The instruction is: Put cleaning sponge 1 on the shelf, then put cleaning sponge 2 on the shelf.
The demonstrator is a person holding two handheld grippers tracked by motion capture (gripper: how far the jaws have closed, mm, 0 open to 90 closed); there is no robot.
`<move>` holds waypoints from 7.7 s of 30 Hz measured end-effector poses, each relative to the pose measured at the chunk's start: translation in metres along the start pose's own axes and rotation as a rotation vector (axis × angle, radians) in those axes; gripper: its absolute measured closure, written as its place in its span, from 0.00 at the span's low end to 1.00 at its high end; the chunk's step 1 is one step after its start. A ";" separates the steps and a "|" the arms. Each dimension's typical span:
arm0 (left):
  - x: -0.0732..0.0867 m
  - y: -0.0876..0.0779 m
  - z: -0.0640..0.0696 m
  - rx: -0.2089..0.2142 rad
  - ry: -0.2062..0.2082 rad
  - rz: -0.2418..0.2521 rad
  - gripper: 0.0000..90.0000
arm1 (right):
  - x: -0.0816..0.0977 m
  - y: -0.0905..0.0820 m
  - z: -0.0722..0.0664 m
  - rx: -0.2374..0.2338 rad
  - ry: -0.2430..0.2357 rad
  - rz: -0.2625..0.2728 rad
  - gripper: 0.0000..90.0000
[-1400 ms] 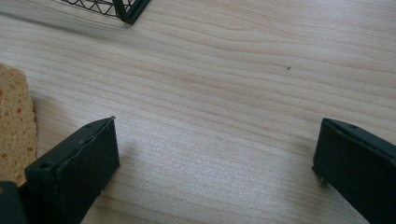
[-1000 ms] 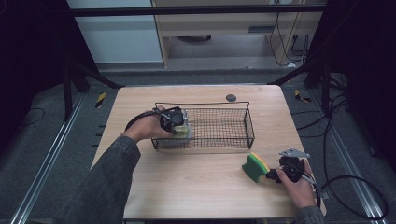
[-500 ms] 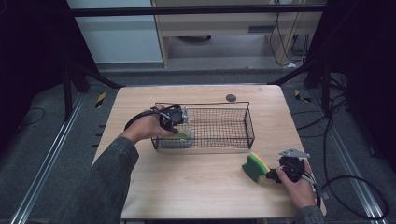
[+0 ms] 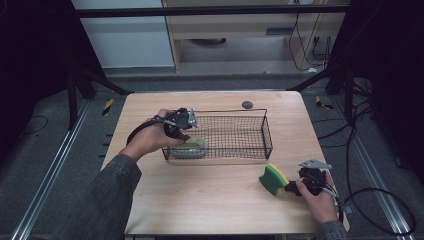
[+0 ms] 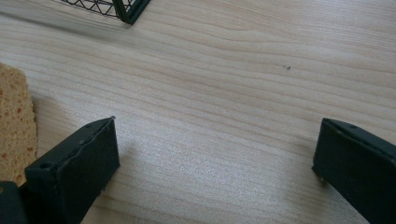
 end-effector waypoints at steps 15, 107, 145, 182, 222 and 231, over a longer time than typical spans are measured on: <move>0.029 -0.022 0.026 -0.063 -0.303 0.094 0.10 | 0.000 0.000 0.000 0.001 0.005 0.002 0.01; 0.174 0.031 0.103 -0.062 -0.796 0.207 0.00 | -0.071 -0.047 -0.083 -0.243 -0.242 -0.396 0.72; 0.177 0.032 0.105 -0.084 -0.788 0.281 0.00 | -0.200 -0.077 -0.039 -0.096 -0.085 -0.189 0.72; 0.177 0.032 0.105 -0.091 -0.796 0.276 0.00 | -0.252 -0.057 -0.061 -0.046 -0.055 -0.108 0.72; 0.177 0.032 0.105 -0.090 -0.794 0.277 0.00 | -0.203 0.019 -0.059 -0.034 -0.032 -0.215 0.72; 0.177 0.032 0.105 -0.090 -0.792 0.278 0.00 | -0.195 0.027 -0.058 -0.026 -0.036 -0.233 0.72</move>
Point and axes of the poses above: each handheld gripper's, and its own axes: y roughly forward along the jaws, x roughly out of its underside, z roughly to its right, the point moved 6 cm from there along y, roughly forward along the jaws, and after that the axes turned 5 degrees about z, right-handed, at the moved point
